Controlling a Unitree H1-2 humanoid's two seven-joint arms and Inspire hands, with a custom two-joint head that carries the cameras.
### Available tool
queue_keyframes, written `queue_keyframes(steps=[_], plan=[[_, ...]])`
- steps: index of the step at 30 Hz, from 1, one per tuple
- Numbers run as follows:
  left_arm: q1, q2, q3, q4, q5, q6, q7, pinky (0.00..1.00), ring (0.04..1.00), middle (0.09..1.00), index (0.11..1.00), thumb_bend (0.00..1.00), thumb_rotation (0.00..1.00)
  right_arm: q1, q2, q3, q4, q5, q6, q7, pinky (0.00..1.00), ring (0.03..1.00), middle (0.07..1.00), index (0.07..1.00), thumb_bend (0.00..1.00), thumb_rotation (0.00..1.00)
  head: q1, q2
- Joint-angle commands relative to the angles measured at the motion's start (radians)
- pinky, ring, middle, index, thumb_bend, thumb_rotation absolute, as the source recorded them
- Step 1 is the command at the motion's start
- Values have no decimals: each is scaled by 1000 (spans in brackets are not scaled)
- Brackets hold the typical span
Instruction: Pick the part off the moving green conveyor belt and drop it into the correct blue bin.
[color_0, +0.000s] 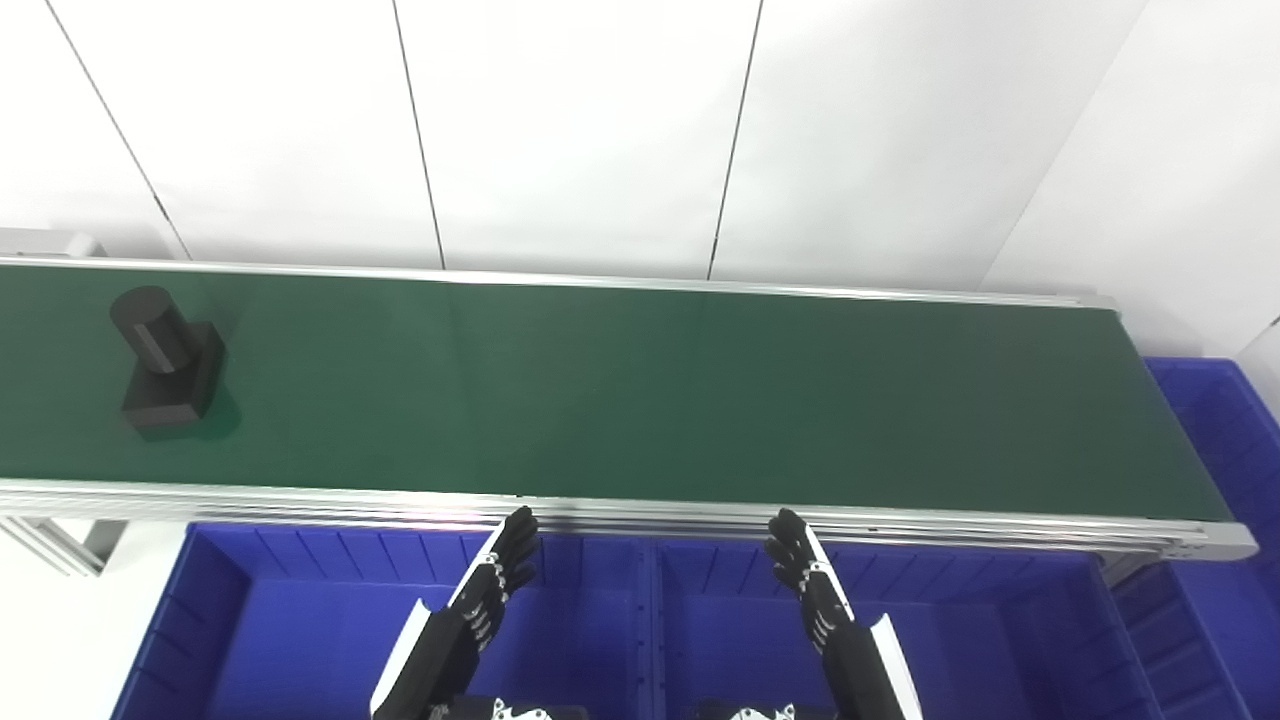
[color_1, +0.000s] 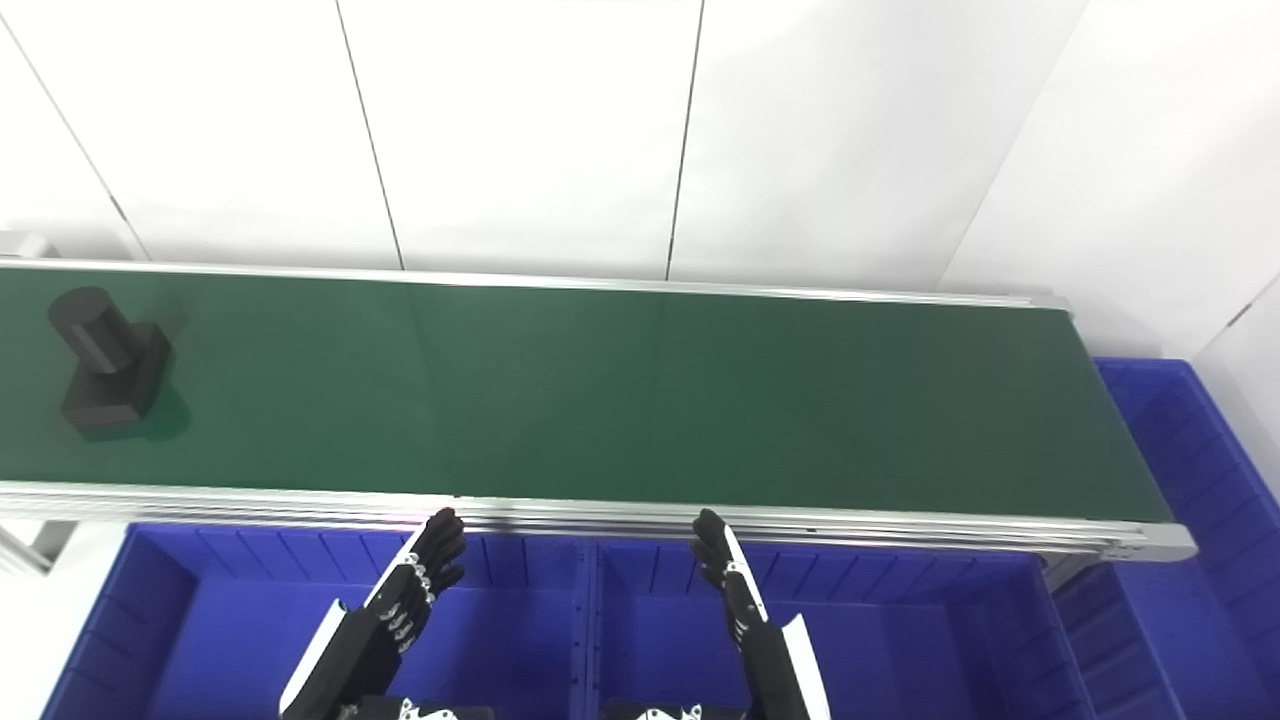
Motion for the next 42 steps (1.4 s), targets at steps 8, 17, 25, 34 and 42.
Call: queue_keyframes(steps=[8, 17, 25, 34, 42], plan=[[-9, 1, -9, -72, -4, 42, 9, 954, 977, 979, 972, 746, 144, -10, 7, 0, -52, 12, 27, 16, 922, 937, 954, 975, 702, 167, -2, 41], [-12, -6, -11, -114, -12, 93, 14, 954, 967, 966, 964, 757, 241, -16, 14, -5, -66, -5, 51, 15, 897, 912, 933, 958, 777, 280, -5, 63], [-19, 2, -14, -127, 57, 110, 28, 913, 940, 945, 955, 779, 521, -23, 9, -5, -68, -6, 55, 22, 893, 905, 927, 957, 802, 330, -5, 78], [-29, 9, -22, -112, 28, 76, 14, 901, 946, 955, 956, 692, 983, -12, 22, -17, -95, -44, 84, 10, 863, 890, 908, 940, 797, 870, -2, 87], [-27, 8, -25, -132, 38, 87, 22, 903, 943, 948, 951, 683, 1000, -10, 23, -19, -106, 11, 119, 29, 923, 923, 925, 944, 769, 997, -3, 104]])
